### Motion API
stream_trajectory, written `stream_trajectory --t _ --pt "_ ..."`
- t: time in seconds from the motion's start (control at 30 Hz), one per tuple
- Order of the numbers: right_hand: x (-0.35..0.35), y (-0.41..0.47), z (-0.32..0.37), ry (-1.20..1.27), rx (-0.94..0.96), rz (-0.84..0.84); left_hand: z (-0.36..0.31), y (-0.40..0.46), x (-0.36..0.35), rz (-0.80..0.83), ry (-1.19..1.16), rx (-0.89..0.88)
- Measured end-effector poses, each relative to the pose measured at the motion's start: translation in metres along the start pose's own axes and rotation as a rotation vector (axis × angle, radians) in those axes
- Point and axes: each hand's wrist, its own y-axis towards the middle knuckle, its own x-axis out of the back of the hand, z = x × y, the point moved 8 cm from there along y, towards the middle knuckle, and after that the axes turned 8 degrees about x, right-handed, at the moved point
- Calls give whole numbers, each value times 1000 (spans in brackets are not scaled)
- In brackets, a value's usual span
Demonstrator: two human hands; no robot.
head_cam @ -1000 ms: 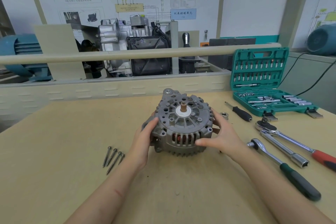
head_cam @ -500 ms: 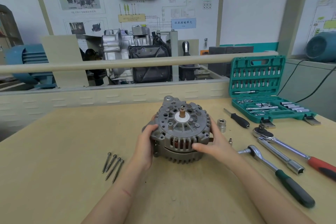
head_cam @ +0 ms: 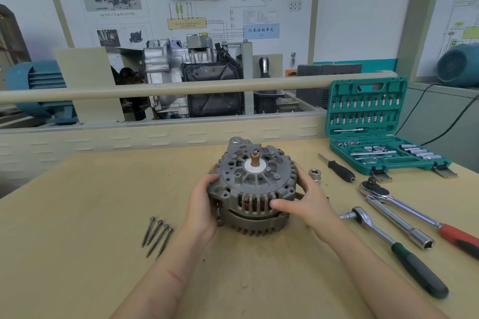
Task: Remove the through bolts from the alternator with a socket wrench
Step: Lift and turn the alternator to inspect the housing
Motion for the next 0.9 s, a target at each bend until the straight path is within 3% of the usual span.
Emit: stream_trajectory --t 0.13,0.37,0.5,0.6,0.77,0.9 --pt "6 3 -2 194 -114 -207 -5 -10 -7 -21 105 -10" --pt "3 -1 -5 133 -159 -9 -17 -13 -12 -16 367 -32" --pt "-1 -3 -17 134 -187 141 -20 -19 -17 205 574 -163" --pt "-6 -5 -20 135 -164 201 -16 -9 -18 277 683 -171" --pt "-4 -5 -20 96 -105 98 -13 2 -28 374 766 -187" --pt "-3 -6 -14 111 -73 11 -11 11 -19 313 653 -188"
